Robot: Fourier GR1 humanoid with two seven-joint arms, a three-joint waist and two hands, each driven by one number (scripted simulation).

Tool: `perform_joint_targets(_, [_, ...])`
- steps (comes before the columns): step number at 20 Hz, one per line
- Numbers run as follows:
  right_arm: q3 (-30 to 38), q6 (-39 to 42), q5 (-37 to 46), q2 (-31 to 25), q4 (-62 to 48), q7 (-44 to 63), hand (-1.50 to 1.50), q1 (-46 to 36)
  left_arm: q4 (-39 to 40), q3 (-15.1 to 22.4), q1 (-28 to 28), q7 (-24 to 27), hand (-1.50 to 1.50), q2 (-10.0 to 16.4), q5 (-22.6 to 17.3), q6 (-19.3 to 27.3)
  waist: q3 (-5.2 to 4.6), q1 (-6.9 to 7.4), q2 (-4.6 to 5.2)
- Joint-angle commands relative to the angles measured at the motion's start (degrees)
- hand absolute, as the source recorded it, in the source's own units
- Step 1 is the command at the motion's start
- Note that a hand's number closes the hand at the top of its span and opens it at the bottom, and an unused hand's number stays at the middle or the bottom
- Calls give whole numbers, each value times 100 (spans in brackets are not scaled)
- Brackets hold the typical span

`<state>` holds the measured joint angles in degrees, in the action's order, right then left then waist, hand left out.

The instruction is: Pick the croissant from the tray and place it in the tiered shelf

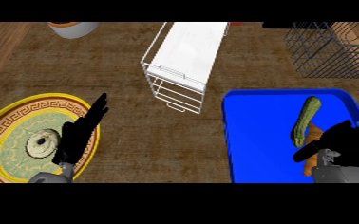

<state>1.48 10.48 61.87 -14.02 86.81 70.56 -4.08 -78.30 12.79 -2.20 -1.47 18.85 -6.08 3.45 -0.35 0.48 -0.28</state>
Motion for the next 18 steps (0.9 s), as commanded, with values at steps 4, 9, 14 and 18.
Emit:
perform_joint_targets(4, [322, 429, 350, 309, -371, 774, -150, 29, -150, 61, 157, -157, 0, -72, 127, 77, 36, -7, 27])
perform_joint_targets(9, [547, 713, 523, 509, -414, 737, 150, -317, -198, 44, 90, -249, 0, -71, 148, -11, 34, 2, 30])
perform_joint_targets(14, [540, 350, 674, 550, -830, -36, 150, -413, 88, -162, 47, -79, 0, -86, 182, -100, 35, -19, 36])
perform_joint_targets(18, [510, 349, 929, 594, -533, -192, 150, -80, 138, -233, 109, 63, 0, -121, 135, -216, 33, -49, 27])
